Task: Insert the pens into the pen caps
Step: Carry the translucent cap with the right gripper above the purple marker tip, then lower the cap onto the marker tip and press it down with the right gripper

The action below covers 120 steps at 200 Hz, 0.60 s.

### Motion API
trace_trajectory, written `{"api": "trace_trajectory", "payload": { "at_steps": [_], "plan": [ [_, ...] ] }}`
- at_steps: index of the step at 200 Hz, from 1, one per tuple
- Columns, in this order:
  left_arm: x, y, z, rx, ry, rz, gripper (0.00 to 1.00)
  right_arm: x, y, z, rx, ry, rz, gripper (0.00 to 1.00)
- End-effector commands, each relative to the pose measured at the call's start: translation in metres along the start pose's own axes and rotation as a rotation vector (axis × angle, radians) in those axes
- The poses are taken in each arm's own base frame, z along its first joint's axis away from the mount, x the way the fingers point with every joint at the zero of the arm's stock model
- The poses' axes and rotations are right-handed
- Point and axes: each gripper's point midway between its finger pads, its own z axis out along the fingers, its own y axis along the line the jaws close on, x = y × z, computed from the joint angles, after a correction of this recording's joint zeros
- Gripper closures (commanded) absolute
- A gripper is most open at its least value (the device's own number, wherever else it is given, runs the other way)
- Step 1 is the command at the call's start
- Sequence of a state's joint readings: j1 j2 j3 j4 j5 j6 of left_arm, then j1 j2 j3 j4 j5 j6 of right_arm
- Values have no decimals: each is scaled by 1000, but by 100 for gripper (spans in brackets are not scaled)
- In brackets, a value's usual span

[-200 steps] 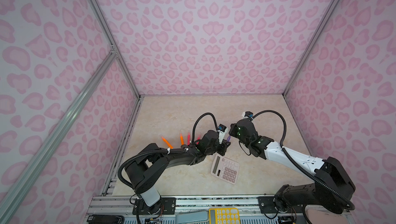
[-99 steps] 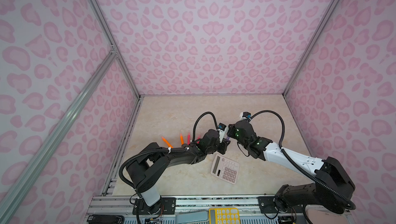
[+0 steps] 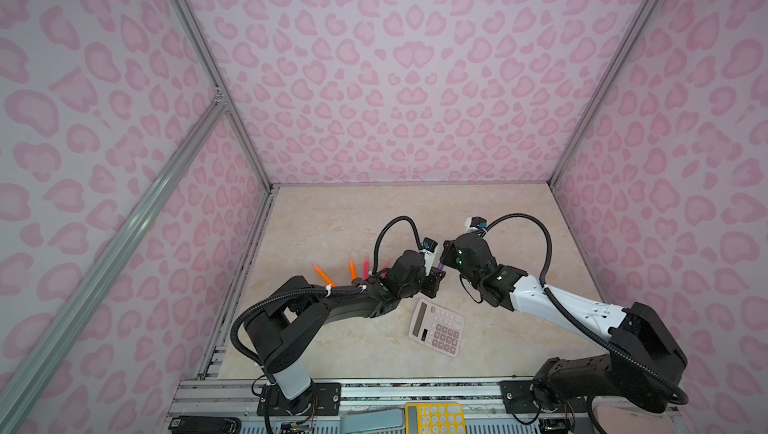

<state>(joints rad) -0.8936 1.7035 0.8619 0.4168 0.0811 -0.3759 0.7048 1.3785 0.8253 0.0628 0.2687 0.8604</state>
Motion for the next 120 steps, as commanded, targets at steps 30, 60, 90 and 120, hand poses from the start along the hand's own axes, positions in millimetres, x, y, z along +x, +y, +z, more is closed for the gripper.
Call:
{"api": "trace_trajectory", "payload": {
  "at_steps": [30, 60, 90, 120],
  "plan": [
    [-22, -6, -2, 26, -50, -9, 97, -1, 2, 1, -11, -8, -2, 100],
    [-29, -11, -3, 52, -62, -18, 97, 2, 2, 2, -15, -9, 0, 100],
    [-38, -12, -4, 90, -75, -54, 97, 2, 3, 0, -35, -18, 9, 100],
    [-46, -9, -6, 144, -93, -115, 97, 5, 8, -3, -103, -27, 33, 100]
  ]
}}
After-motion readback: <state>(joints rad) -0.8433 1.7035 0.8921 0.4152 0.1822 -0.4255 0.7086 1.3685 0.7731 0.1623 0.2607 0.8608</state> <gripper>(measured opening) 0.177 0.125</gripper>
